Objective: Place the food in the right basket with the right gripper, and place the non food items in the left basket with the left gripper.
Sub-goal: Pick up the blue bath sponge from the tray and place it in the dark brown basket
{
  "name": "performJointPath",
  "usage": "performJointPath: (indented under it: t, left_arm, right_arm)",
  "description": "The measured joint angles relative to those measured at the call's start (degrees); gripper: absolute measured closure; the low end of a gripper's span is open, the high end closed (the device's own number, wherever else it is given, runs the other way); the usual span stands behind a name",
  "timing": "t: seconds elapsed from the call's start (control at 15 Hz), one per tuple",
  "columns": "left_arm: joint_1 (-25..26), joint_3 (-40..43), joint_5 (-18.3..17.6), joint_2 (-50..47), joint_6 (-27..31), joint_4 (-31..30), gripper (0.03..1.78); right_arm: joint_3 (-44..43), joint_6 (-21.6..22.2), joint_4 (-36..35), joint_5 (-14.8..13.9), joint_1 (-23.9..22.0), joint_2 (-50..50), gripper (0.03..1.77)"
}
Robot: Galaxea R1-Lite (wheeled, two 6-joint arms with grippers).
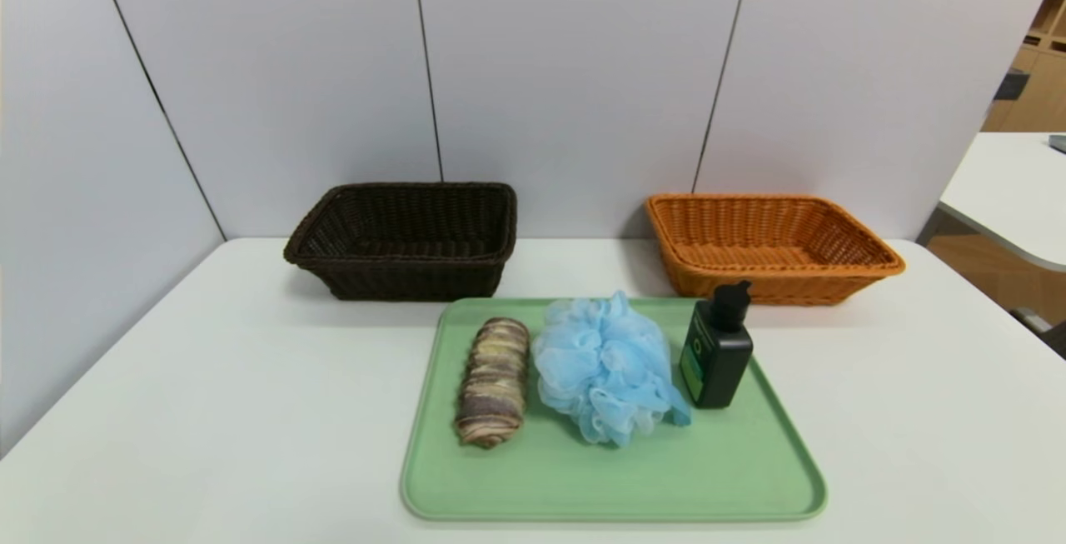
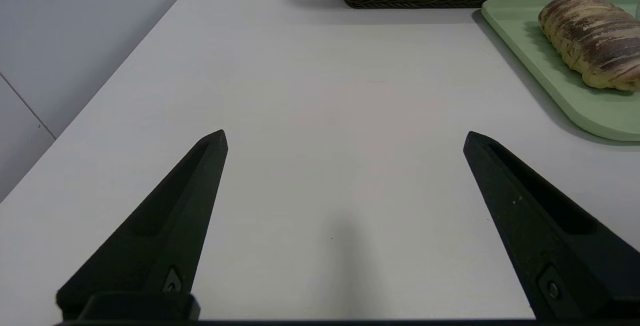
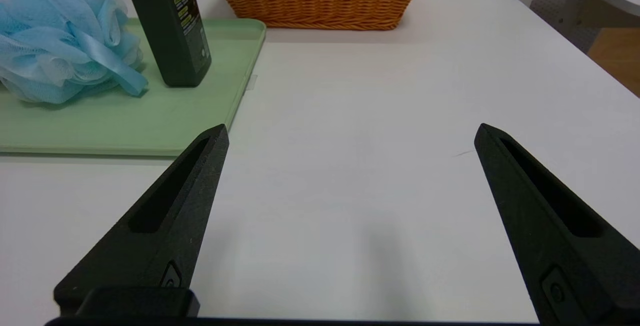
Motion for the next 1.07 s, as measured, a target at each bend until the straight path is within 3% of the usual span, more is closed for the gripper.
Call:
performJointPath:
  t: [1.07]
  left_arm:
    - [0.0, 0.0, -0.02, 0.0, 0.0, 0.0, 0.12]
  right_arm:
    - [0.05, -0.02, 0.0, 0.02, 0.02, 0.0, 0.1]
